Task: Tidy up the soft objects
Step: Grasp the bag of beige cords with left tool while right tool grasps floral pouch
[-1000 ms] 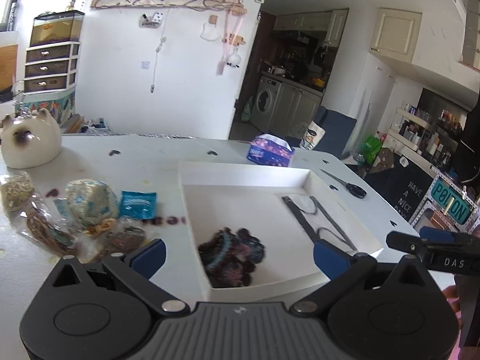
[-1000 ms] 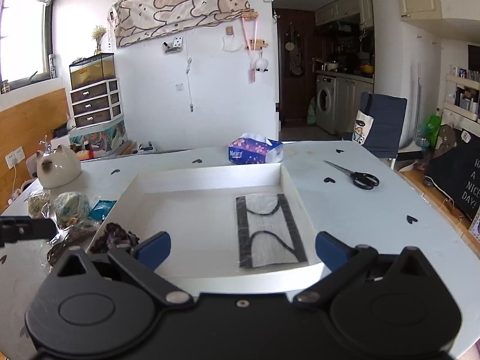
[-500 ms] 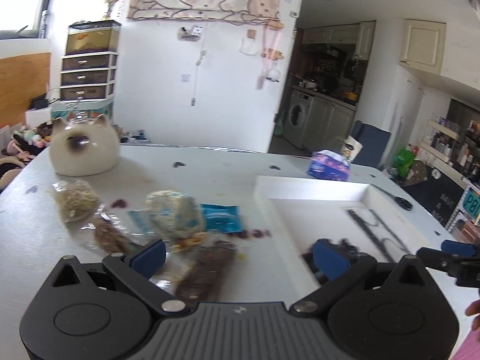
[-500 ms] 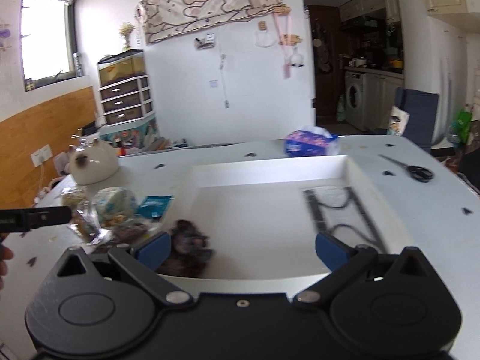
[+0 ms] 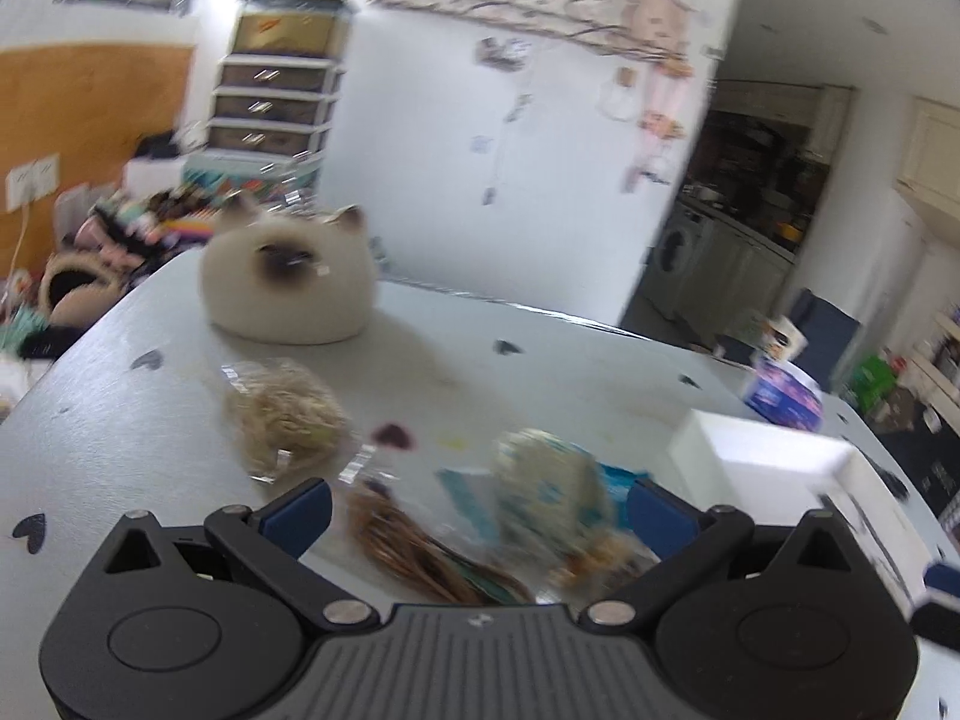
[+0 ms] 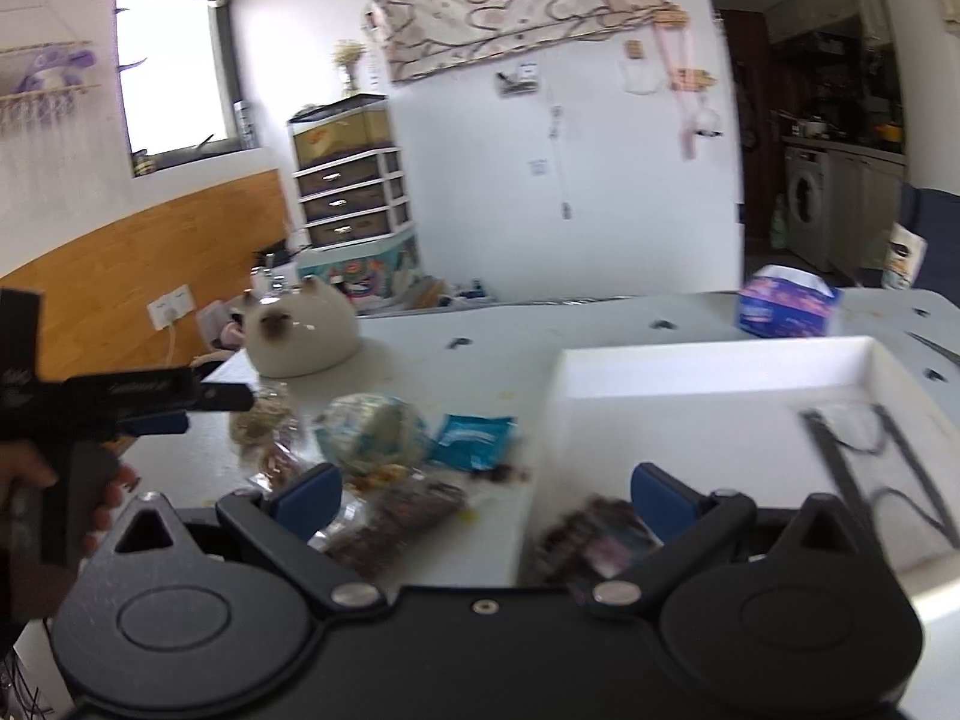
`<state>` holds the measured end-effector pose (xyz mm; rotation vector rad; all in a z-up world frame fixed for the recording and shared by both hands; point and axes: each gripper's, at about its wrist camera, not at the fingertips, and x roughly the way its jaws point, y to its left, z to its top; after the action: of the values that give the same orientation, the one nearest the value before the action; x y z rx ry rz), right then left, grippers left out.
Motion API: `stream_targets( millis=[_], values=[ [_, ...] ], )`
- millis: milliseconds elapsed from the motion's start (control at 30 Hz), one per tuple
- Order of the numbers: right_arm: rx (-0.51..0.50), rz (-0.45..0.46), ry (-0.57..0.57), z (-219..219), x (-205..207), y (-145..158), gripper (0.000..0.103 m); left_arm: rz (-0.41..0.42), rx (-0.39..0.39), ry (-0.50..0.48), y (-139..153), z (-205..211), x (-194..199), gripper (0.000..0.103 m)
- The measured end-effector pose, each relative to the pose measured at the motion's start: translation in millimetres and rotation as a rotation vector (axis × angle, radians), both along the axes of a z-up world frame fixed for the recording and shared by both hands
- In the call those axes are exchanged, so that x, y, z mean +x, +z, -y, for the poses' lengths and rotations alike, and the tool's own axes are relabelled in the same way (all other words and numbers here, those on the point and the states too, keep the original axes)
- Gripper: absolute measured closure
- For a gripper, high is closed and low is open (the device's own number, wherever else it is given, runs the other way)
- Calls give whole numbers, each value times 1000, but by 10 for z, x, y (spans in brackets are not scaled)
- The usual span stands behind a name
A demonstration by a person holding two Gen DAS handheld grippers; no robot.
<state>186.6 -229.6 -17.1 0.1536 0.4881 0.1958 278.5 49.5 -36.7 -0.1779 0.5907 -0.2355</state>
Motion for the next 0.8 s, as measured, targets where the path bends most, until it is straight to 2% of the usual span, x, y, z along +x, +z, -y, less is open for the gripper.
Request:
stream_targets(
  millis=[133,233,567,733,800],
  values=[
    [52,-18,11,-156,288,-32,0,-68,-41,79,-4,-237,344,0],
    [99,-47,13,-267,521,-92,3,-108,-43,148,-14,-358,609,0],
    [147,-172,-2,-652,1274,-368,5,-239,27,276,-229,-484,1336,0],
    [129,-221,43,-851,1585,-506,3,-348,-44,352,-389,-529,1528,0],
    [124,-238,58,-911,1676,-562,3,-387,-45,404,-432,-523,1591,0]
  ],
)
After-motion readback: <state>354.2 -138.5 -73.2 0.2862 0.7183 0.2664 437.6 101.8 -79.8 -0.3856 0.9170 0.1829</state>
